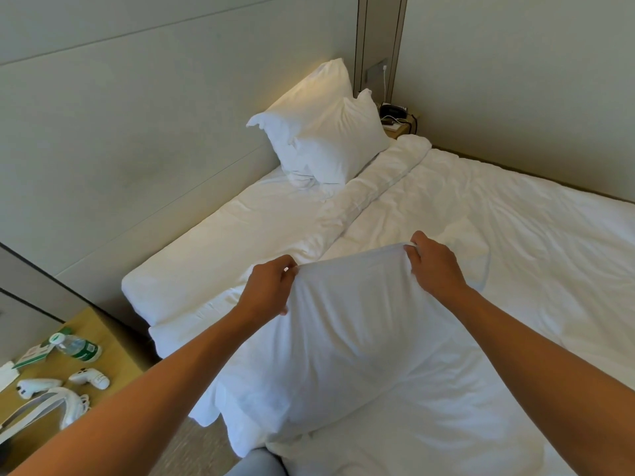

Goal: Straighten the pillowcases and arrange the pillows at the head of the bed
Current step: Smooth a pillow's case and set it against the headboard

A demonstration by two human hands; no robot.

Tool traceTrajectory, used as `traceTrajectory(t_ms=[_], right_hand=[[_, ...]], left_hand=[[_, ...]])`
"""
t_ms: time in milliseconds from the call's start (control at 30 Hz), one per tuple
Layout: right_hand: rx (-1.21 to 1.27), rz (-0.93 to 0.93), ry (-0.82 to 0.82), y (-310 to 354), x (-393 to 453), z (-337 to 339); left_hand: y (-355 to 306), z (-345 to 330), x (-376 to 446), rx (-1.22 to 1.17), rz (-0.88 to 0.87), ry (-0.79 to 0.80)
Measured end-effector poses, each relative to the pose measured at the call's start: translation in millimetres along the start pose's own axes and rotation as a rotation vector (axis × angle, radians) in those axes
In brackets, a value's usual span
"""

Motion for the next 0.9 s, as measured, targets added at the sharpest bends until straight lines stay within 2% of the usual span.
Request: traceTrajectory(t_ms=[300, 633, 767, 900], right_hand=[[0.009, -0.042, -0.111, 55.9, 26.8, 35.7], [0.068, 0.036, -0.42, 172.5, 81.6, 103.6], [0.094, 0.073, -0.342, 212.7, 84.1, 75.4], [0.098, 0.064, -0.113, 232.1, 73.7, -6.6]], left_hand=[[-8.3, 58.3, 16.8, -0.013, -0.086, -0.115], [-28.6, 223.2, 77.7, -0.037, -0.238, -0.346], [7.6, 255.4, 100.7, -0.019, -0.175, -0.319], [85.2, 245.5, 115.0, 0.09, -0.062, -0.241]])
Point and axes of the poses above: each hand's wrist, its own x-axis towards the middle knuckle, its own z-axis out of the back of the hand, y = z × x, the point moved 6 cm from there along x, towards the middle knuckle, and after that the axes turned 7 degrees about -x, right-handed, at the moved point
